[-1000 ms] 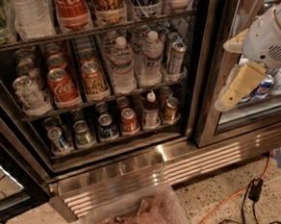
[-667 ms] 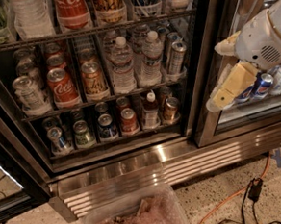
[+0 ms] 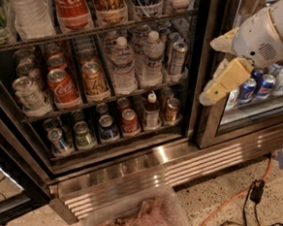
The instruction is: Pick coke can from top shelf of fridge
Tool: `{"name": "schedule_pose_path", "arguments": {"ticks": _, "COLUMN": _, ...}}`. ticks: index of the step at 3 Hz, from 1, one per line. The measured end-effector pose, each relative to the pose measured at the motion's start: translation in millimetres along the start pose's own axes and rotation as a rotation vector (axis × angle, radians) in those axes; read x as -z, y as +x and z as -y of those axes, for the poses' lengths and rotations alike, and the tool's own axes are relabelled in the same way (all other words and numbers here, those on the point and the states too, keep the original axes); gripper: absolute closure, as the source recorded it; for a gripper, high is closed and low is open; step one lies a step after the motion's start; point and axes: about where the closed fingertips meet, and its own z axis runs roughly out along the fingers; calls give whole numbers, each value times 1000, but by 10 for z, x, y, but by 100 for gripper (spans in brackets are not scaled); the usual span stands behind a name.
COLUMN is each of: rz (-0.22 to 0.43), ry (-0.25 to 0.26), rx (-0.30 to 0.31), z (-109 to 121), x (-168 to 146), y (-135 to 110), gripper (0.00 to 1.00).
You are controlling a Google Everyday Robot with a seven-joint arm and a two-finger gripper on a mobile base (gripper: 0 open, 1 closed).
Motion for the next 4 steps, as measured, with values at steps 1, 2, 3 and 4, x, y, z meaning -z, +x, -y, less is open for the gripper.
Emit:
{"name": "schedule_pose_path", "arguments": {"ticks": 1, "rz": 250, "ry": 16, "rx": -30, "z": 129, "x": -75, "y": -409, "gripper": 0}}
{"name": "schedule_pose_path", "arguments": {"ticks": 2, "rz": 479, "ry": 10, "rx": -53, "z": 173, "x": -18, "y": -856, "gripper": 0}}
{"name": "schedule_pose_path", "arguments": {"ticks": 3, "rz": 647, "ry": -48, "rx": -40, "z": 95, "x": 14, "y": -1233, "gripper": 0}}
{"name": "schedule_pose_path", "arguments": {"ticks": 4, "rz": 657, "ry": -60, "rx": -38, "z": 60, "x": 10, "y": -1292, "gripper": 0}}
